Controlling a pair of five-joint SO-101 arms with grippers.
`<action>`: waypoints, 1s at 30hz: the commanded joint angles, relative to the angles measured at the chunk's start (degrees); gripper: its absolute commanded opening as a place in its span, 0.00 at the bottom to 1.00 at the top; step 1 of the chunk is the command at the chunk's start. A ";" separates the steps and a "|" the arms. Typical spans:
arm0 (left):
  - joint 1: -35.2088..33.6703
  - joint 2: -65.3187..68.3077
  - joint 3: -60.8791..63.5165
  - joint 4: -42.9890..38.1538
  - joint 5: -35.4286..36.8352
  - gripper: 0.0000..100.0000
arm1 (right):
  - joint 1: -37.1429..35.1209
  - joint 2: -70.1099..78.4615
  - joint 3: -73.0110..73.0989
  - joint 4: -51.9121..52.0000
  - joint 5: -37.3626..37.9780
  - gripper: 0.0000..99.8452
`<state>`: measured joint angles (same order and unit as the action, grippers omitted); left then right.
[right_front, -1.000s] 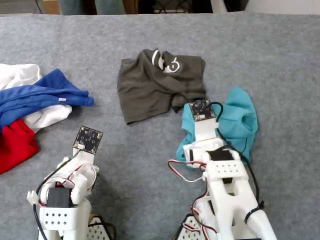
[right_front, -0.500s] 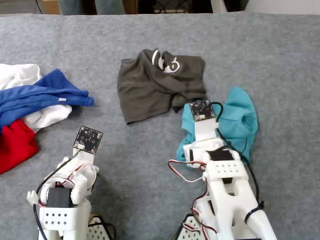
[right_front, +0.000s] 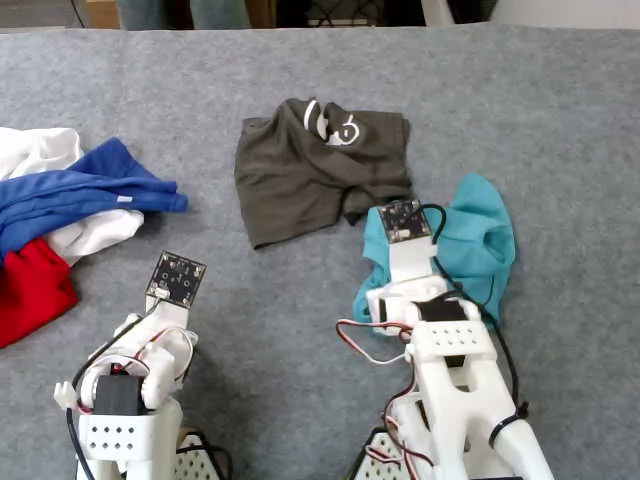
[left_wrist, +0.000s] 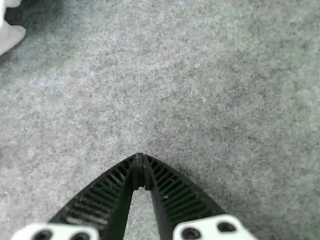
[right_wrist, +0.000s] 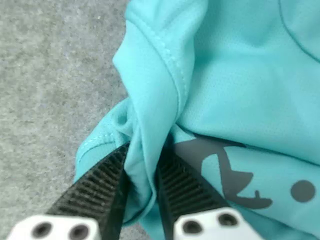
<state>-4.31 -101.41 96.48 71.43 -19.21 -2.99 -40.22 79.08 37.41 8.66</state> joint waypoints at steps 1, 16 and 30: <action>-0.40 -0.26 0.92 0.62 -0.44 0.03 | 0.79 0.31 0.57 0.00 0.35 0.01; 5.41 -0.35 0.92 0.44 -0.26 0.03 | 0.79 0.31 0.57 0.00 0.35 0.01; 11.82 -0.35 -0.22 -1.23 -0.70 0.03 | 0.79 0.31 0.57 0.00 0.44 0.01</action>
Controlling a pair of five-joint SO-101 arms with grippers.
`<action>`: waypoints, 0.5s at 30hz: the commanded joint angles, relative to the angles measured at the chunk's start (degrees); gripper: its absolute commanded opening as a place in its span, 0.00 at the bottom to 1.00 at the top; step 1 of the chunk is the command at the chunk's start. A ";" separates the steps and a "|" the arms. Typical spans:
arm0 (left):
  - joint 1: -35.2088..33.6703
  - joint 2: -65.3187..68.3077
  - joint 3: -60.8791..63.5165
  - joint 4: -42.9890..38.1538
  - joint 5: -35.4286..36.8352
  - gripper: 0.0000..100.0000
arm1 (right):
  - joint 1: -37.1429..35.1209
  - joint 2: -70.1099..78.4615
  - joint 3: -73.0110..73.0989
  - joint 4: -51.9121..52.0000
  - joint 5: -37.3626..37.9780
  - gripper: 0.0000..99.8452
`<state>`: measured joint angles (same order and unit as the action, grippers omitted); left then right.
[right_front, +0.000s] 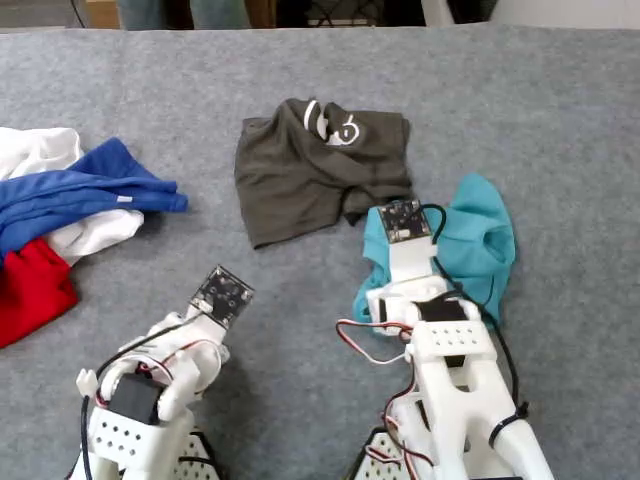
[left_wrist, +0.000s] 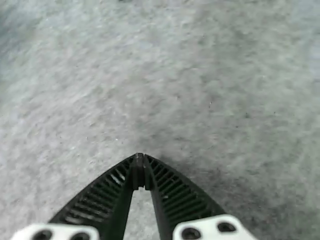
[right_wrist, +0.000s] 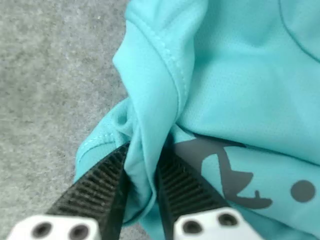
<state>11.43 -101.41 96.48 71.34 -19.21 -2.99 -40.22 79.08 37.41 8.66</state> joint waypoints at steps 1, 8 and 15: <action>-5.93 -0.35 -1.89 -2.64 -0.97 0.03 | 0.79 0.31 0.57 0.00 0.44 0.01; -9.10 2.81 -15.69 -14.77 4.75 0.03 | 0.79 0.31 0.57 0.00 0.44 0.01; -8.92 36.75 -44.18 -16.09 19.52 0.18 | 0.79 0.31 0.57 0.00 0.44 0.01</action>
<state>2.73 -82.07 67.03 55.87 -5.23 -2.99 -40.22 79.08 37.41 8.66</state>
